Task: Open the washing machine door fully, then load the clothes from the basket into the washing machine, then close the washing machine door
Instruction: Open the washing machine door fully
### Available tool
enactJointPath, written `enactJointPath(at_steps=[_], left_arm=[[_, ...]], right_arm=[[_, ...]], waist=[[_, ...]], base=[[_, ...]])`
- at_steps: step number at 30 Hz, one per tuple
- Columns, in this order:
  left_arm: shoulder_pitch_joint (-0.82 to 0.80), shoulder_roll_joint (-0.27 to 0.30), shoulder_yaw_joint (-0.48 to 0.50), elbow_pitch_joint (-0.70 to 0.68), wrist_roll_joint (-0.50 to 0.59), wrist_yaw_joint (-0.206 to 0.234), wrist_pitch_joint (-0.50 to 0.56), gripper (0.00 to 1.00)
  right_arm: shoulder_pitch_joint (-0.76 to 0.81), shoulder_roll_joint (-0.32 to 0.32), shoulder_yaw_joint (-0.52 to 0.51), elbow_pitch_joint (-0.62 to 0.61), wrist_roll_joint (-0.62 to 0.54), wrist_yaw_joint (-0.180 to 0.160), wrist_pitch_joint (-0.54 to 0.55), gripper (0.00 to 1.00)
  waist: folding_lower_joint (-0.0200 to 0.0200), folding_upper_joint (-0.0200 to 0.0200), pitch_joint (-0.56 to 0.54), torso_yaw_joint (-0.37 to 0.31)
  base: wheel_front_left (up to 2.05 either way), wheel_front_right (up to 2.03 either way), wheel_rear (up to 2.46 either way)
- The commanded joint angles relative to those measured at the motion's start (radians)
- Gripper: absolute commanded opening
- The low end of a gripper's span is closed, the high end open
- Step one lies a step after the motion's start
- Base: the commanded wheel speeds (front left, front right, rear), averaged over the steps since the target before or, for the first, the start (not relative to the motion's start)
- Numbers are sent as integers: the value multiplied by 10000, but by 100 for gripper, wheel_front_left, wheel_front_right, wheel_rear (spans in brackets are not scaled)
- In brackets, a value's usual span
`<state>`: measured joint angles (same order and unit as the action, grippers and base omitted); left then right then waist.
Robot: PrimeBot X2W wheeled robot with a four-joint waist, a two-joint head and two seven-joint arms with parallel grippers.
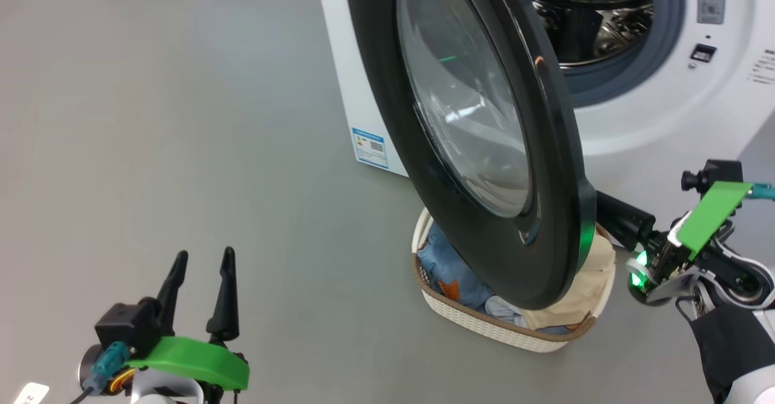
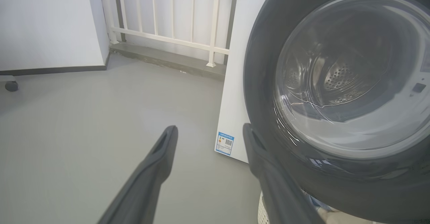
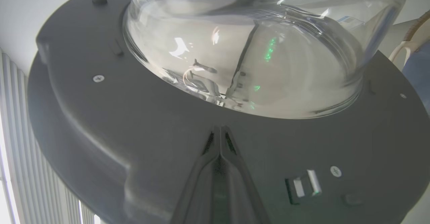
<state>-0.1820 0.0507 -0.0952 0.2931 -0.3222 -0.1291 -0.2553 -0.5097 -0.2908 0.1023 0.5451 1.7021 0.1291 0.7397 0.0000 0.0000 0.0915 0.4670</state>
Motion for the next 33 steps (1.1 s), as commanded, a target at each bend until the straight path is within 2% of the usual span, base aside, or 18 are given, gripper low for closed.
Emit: enactJointPath(at_steps=[1, 7, 21, 29, 33], left_arm=[[-79, 228, 241, -150, -56, -15, -65, 100], [-91, 216, 164, 33, -120, -15, -65, 100], [-9, 211, 399, -26, -94, -15, -65, 100], [-31, 180, 319, 76, -61, -15, -65, 100], [-43, 196, 324, 71, -53, -15, -65, 100]], right_arm=[[134, 147, 172, -370, 111, 16, 178, 0], [651, 420, 242, -601, 131, 16, 501, 0], [448, 824, 357, -562, -114, 16, 778, 0], [483, 786, 61, -562, -172, 16, 655, 0], [527, 785, -107, -707, -166, 16, 596, 0]], waist=[[0, 0, -158, 327], [0, 0, -276, 665], [0, 0, -213, 718], [0, 0, -293, 645], [0, 0, -336, 315]], base=[[0, 0, 0], [0, 0, 0], [0, 0, 0], [0, 0, 0], [0, 0, 0]])
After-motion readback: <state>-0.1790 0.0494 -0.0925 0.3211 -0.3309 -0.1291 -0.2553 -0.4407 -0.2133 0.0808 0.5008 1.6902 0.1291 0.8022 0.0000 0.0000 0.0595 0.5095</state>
